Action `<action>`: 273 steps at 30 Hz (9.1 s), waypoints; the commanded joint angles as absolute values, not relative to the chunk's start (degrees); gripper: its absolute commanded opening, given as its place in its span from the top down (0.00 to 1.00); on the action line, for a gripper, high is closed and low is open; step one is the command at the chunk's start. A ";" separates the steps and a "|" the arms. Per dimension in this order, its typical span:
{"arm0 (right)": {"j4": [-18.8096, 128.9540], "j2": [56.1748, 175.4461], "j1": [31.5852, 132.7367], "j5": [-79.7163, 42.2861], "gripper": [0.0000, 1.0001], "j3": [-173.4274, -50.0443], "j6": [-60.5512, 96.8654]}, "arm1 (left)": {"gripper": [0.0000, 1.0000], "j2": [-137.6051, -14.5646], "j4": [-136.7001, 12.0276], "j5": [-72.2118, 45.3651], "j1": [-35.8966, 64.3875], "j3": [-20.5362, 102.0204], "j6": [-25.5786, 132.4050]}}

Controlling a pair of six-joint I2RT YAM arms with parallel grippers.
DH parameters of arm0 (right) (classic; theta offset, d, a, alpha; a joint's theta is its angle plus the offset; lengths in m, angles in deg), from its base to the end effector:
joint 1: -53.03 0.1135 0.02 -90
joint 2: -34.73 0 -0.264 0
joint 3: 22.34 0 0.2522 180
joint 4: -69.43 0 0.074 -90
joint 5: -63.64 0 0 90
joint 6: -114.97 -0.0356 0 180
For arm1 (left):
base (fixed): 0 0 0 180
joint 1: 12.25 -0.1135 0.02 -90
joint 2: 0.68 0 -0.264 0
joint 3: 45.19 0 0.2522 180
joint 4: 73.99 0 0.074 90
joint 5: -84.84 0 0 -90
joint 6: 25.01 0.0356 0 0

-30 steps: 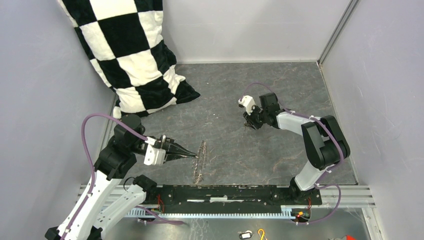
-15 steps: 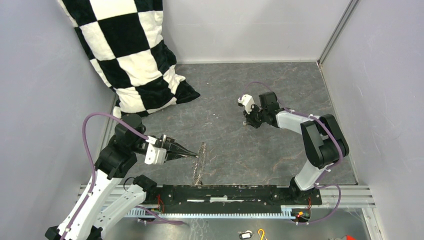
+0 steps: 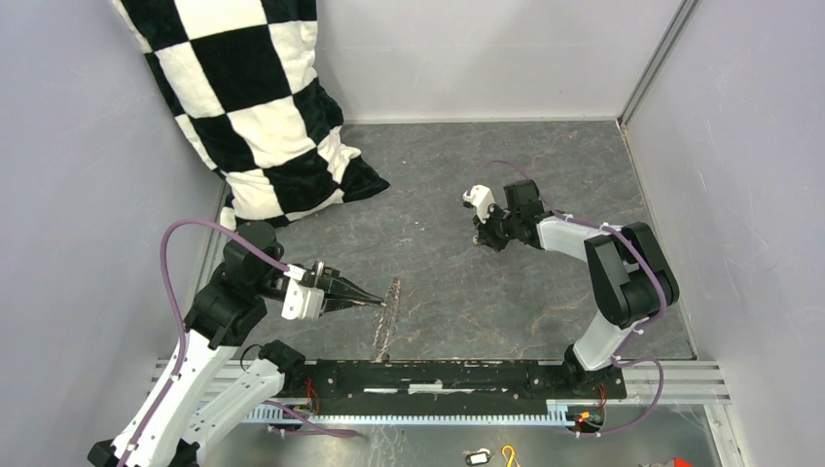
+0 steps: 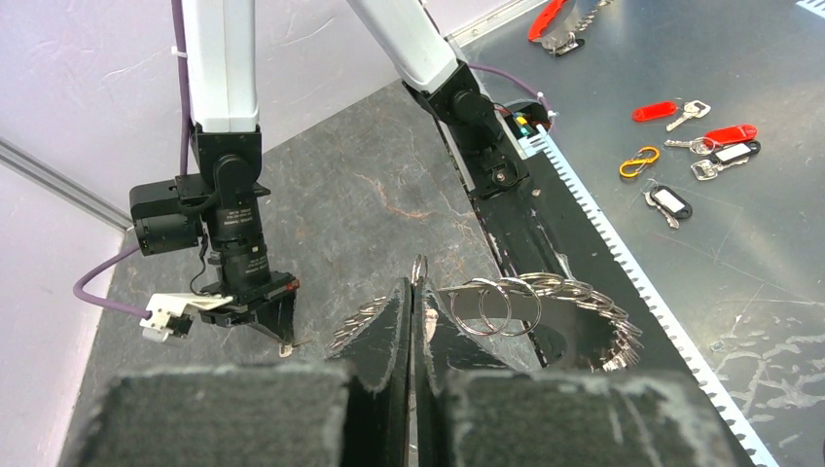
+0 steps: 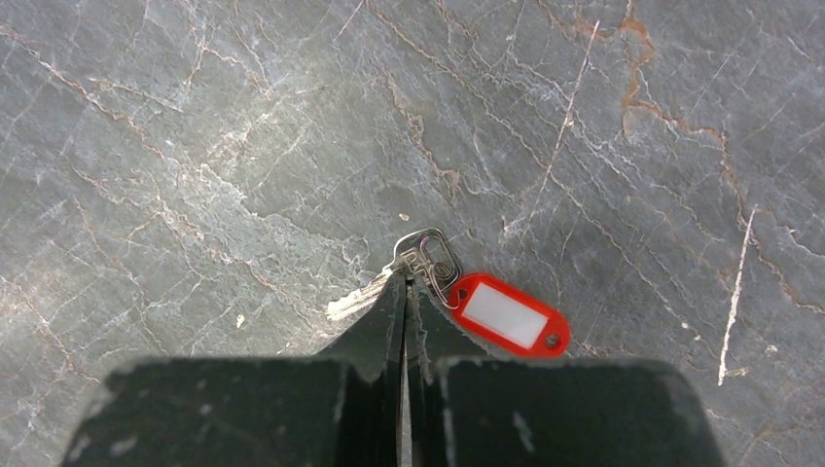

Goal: Put the keys on the keyring

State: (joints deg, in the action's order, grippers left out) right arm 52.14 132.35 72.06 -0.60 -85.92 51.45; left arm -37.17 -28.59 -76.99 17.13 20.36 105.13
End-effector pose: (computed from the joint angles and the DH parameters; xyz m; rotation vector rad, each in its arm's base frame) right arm 0.3072 0.1223 0.1512 -1.1055 2.1380 0.4928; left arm 0.0791 -0.0834 0.3691 1.5737 0.7937 -1.0084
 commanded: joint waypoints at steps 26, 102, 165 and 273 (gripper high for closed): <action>52.79 132.00 71.61 -4.08 0.63 -89.46 52.56 | 0.98 -37.41 -30.02 -76.35 17.37 22.28 106.20; 45.91 86.88 125.22 -2.50 0.99 -93.47 68.24 | 0.98 -44.65 -34.04 -87.04 17.37 27.46 91.80; 53.97 88.59 129.40 -7.96 1.00 -102.63 76.22 | 0.98 -44.06 -64.67 -78.34 19.74 33.38 60.85; 44.04 96.66 129.37 1.39 1.00 -113.99 75.48 | 0.98 -40.71 -49.34 -78.60 20.67 30.97 75.73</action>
